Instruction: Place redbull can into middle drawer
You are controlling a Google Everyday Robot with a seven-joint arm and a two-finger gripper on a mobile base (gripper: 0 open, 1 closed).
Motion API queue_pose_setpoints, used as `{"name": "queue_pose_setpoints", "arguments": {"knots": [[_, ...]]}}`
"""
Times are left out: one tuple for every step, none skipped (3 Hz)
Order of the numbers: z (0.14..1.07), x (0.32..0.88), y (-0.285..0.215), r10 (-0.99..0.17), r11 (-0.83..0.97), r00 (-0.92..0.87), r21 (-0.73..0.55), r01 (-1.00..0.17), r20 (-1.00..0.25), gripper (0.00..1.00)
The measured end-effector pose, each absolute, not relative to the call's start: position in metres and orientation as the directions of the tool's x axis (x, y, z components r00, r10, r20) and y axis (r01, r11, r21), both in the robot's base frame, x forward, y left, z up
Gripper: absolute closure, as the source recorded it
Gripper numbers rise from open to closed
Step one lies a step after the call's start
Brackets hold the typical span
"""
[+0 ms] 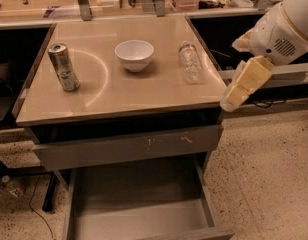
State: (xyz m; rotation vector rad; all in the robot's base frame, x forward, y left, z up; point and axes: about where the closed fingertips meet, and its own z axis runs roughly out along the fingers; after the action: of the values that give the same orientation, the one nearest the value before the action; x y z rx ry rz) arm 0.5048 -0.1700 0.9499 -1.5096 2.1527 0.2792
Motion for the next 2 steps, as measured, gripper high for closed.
{"name": "queue_pose_setpoints", "arguments": {"knots": [[0.9456, 0.5401, -0.1297, -0.785, 0.320, -0.220, -0.075, -0.944, -0.579, 0.00], [0.9444, 0.5432, -0.1274, -0.782, 0.318, -0.219, -0.071, -0.946, -0.584, 0.00]]}}
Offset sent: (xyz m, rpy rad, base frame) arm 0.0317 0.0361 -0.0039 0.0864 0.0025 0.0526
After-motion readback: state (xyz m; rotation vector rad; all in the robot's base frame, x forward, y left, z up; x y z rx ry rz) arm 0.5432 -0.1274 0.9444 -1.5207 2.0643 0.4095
